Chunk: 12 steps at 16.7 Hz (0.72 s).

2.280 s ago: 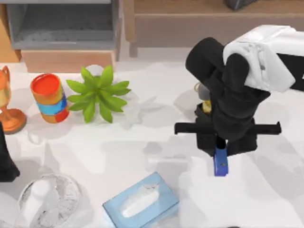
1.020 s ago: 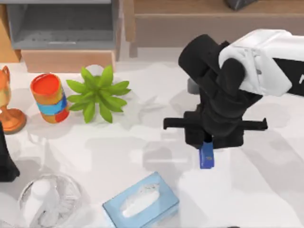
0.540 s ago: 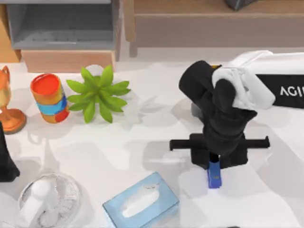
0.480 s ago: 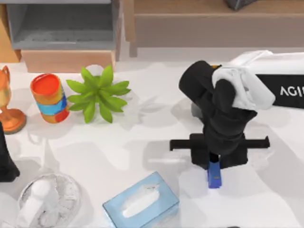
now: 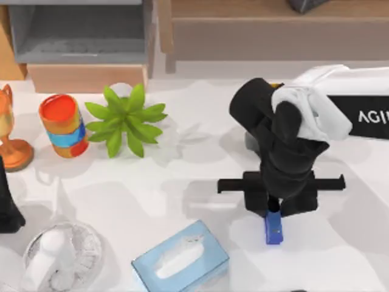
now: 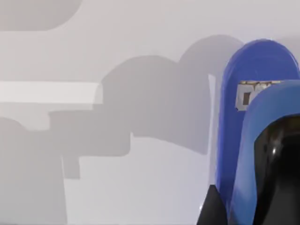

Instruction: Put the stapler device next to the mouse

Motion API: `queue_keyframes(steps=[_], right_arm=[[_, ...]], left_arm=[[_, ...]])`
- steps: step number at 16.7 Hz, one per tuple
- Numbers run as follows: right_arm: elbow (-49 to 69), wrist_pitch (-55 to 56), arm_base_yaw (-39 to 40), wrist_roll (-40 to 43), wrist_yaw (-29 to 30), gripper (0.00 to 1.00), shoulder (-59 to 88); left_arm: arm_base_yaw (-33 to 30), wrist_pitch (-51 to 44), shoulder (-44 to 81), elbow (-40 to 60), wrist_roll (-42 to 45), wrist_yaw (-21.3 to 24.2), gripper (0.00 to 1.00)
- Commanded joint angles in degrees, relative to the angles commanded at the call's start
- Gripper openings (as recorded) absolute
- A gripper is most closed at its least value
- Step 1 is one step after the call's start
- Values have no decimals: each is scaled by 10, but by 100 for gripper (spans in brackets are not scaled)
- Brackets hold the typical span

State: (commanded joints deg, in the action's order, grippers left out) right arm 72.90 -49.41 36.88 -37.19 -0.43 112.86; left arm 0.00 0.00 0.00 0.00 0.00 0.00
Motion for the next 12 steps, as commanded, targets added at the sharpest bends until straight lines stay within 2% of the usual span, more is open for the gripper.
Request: queue_keyframes(steps=[7, 12], right_arm=[[0, 0, 0, 0, 0, 98, 0], [0, 0, 0, 0, 0, 100, 0]], left_arm=[[0, 0, 0, 0, 0, 0, 100], [0, 0, 0, 0, 0, 0, 100]])
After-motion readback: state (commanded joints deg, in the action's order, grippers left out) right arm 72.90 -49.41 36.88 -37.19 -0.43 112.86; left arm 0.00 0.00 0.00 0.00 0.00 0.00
